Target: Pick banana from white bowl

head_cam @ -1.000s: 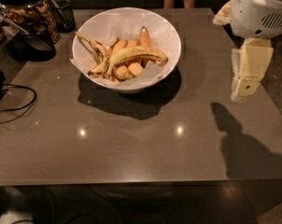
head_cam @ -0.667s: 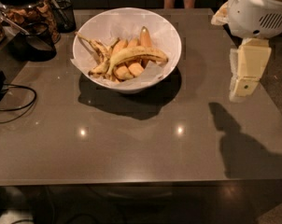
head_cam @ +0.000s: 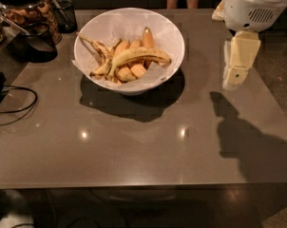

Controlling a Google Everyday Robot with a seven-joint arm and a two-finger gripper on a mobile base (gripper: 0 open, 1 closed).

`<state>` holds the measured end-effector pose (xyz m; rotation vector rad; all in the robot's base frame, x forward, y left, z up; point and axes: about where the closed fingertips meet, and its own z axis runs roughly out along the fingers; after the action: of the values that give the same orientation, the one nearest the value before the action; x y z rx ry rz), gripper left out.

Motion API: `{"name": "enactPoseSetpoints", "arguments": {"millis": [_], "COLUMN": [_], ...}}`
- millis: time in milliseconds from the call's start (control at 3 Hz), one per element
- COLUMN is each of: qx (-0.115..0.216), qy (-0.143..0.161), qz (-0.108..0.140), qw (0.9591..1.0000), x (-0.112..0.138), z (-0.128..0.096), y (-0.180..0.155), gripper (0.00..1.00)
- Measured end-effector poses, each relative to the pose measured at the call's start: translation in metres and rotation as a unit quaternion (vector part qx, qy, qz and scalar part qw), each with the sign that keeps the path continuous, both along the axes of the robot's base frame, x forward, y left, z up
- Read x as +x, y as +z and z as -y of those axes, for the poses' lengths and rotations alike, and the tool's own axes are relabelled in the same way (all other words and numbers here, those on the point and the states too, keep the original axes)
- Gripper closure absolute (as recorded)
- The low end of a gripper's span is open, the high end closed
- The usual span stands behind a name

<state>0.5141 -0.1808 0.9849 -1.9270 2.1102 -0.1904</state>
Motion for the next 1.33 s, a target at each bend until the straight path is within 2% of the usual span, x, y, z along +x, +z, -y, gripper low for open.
{"name": "enactPoseSetpoints", "arguments": {"millis": [333,667,1000,1333], "qx": [-0.025,-0.015,-0.018,-0.026], "qy": [0.03,0.03,0.053,0.078], "qz": [-0.008,-0.001,0.02,0.029], "qw": [0.9992,0.9994,0.9982,0.9962], "x": [0.034,0.039,0.059,0.078], "z": [-0.021,-0.022,-0.033,-0.046], "y": [-0.006,-0.008,-0.001,0.005], "gripper": [0.0,0.0,0.0,0.0]}}
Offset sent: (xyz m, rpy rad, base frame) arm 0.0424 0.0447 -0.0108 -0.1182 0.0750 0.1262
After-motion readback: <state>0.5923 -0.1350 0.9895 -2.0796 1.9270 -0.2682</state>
